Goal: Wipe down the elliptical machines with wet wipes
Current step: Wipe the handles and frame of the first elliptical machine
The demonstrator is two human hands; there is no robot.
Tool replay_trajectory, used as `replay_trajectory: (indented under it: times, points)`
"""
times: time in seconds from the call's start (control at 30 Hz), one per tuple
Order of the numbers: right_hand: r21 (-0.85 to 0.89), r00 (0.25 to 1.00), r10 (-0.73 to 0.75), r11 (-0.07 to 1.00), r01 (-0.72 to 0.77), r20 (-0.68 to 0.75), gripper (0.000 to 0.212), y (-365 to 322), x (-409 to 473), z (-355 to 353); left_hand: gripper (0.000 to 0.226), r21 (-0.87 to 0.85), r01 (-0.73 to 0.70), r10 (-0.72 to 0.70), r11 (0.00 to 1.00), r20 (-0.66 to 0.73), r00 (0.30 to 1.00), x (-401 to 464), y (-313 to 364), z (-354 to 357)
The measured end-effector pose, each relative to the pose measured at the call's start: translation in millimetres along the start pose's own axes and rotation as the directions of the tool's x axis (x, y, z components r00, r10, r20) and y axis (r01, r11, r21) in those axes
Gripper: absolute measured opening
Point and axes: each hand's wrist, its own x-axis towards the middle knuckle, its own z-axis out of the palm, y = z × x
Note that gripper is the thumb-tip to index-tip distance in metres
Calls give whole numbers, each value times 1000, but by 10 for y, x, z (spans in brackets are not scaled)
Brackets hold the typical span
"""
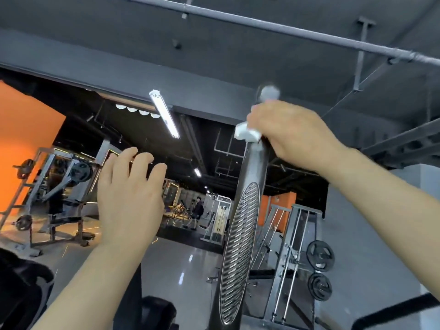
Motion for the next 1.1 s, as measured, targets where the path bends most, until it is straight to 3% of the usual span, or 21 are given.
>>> replay_trajectory:
  times: [0.13,0.3,0.37,0.47,0.57,0.7,0.8,0.93,1.03,1.1]
  points:
    - [-58,999,4,998,-6,-32,33,99,144,-52,32,-5,-2,2,1000,12,1000,-4,-4,-6]
    - [235,996,-91,968,86,7,39,-447,-440,21,28,17,0,-1,1000,37,999,-19,11,-21]
    - [270,993,-119,956,113,7,38,-450,-507,-21,28,20,-15,15,1000,9,1000,-18,30,-31]
    - [129,988,-44,990,64,-150,37,-171,-273,-177,43,43,-55,55,998,11,998,-12,49,-44]
    - [10,935,134,990,-139,-329,35,189,111,-268,40,62,-66,64,996,27,998,-25,51,-43]
    - [100,986,149,985,-141,-70,40,173,180,-135,39,82,-85,82,993,31,996,-26,39,-60]
    - [218,988,151,966,-140,-31,33,-50,-36,-70,39,97,-84,80,992,36,996,-36,28,-58]
    - [364,999,-17,932,-1,45,26,-517,-331,-74,43,104,-94,92,990,30,995,-47,9,-61]
    - [403,995,-98,910,95,-13,27,-679,-506,-94,45,105,-97,97,990,5,995,-55,8,-52]
    - [343,985,18,938,43,-171,32,-473,-401,-145,39,111,-99,100,989,-5,995,-60,3,-28]
